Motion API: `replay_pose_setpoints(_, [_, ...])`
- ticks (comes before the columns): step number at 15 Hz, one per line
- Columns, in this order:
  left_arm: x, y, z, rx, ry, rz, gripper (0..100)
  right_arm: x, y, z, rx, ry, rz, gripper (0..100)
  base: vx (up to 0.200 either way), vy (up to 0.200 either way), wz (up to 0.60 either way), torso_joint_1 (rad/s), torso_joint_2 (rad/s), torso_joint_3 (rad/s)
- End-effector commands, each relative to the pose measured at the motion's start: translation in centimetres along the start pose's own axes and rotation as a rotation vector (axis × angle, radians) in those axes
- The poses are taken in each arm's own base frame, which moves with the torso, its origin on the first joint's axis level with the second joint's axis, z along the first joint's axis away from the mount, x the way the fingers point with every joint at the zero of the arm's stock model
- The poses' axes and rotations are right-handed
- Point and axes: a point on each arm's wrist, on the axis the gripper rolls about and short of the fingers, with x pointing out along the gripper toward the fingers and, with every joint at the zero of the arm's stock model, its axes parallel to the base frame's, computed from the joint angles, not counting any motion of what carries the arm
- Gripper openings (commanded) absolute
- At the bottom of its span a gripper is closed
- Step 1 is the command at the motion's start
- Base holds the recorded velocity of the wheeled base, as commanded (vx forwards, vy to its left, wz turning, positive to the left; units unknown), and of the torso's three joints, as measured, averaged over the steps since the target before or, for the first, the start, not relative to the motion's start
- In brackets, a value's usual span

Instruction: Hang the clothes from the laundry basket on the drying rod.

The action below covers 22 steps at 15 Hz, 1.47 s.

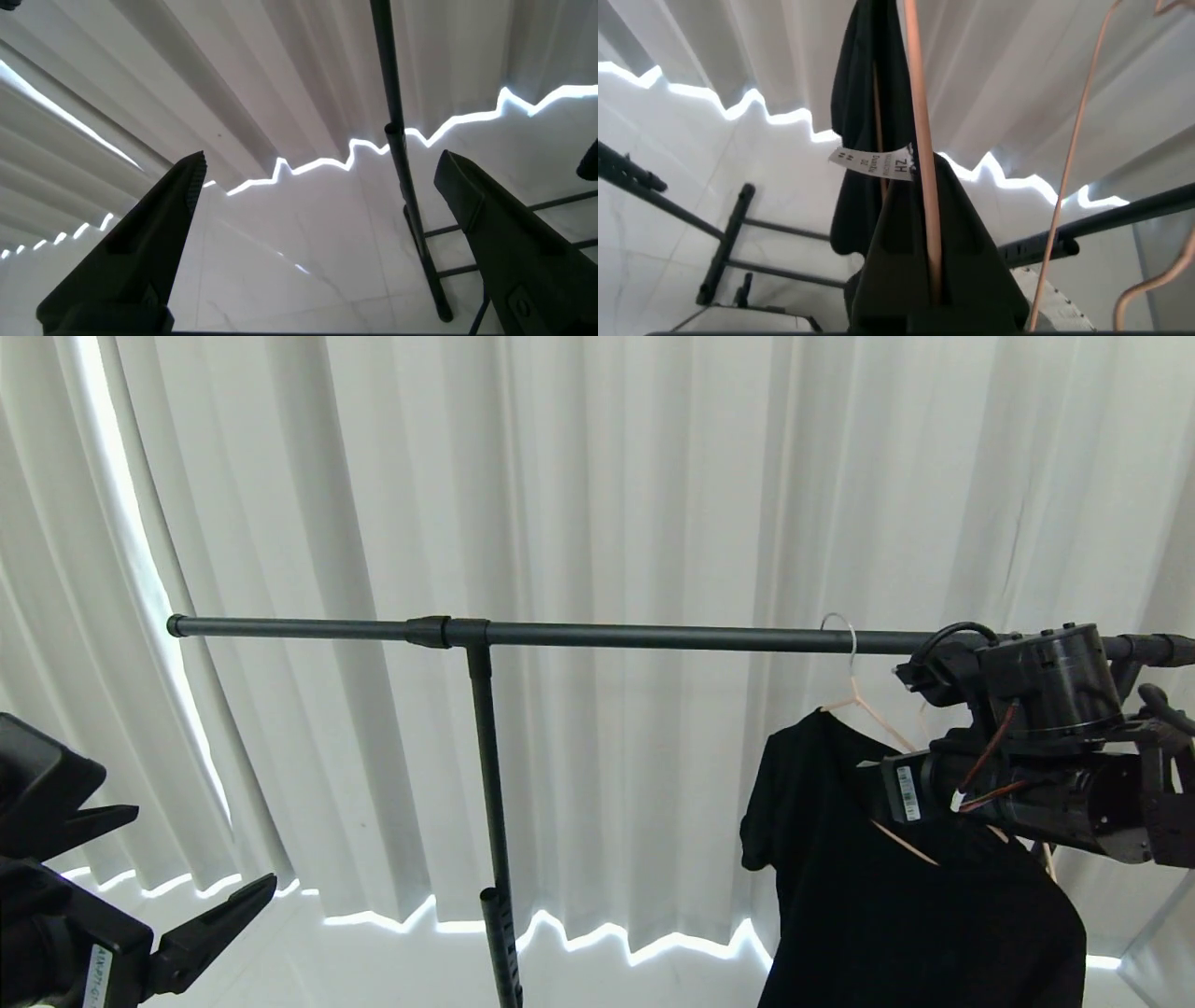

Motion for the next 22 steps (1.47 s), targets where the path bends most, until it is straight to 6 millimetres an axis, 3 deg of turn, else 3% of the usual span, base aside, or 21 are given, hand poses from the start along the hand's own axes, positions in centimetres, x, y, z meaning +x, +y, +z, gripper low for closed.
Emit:
replay_pose_setpoints(1, [0.0,0.0,0.0,0.000,0.000,0.000,100,0.5,0.1,-0.4,-0.006,0.019,-0.005,0,0.000,0.000,0.00,0.000,0.00,0.000])
replay_pose_setpoints(6, [0.0,0.0,0.0,0.000,0.001,0.000,100,0.5,0.1,-0.4,-0.008,0.020,-0.003,0,0.000,0.000,0.00,0.000,0.00,0.000])
replay_pose_setpoints(7, [0.0,0.0,0.0,0.000,0.001,0.000,100,0.4,0.1,-0.4,-0.008,0.021,-0.003,100,0.000,0.000,0.00,0.000,0.00,0.000])
replay_pose_setpoints(11, [-0.2,0.0,0.0,-0.002,-0.009,0.003,100,-1.1,-0.4,-0.1,0.004,-0.024,-0.038,100,0.000,0.000,0.00,0.000,0.00,0.000])
replay_pose_setpoints(16, [-0.3,0.1,0.0,-0.013,-0.035,0.017,100,-9.9,-3.0,-0.4,-0.061,-0.174,0.057,100,0.000,0.000,0.00,0.000,0.00,0.000])
replay_pose_setpoints(18, [-0.1,0.2,0.3,-0.015,-0.055,0.026,100,-11.2,-4.1,-0.9,-0.149,-0.182,0.035,100,-0.200,0.000,0.00,0.002,0.00,0.005])
replay_pose_setpoints(22, [-0.1,0.3,0.5,-0.017,-0.062,0.031,100,-10.8,-4.7,-2.0,-0.255,-0.147,-0.011,100,-0.200,0.000,0.00,0.001,0.00,0.005])
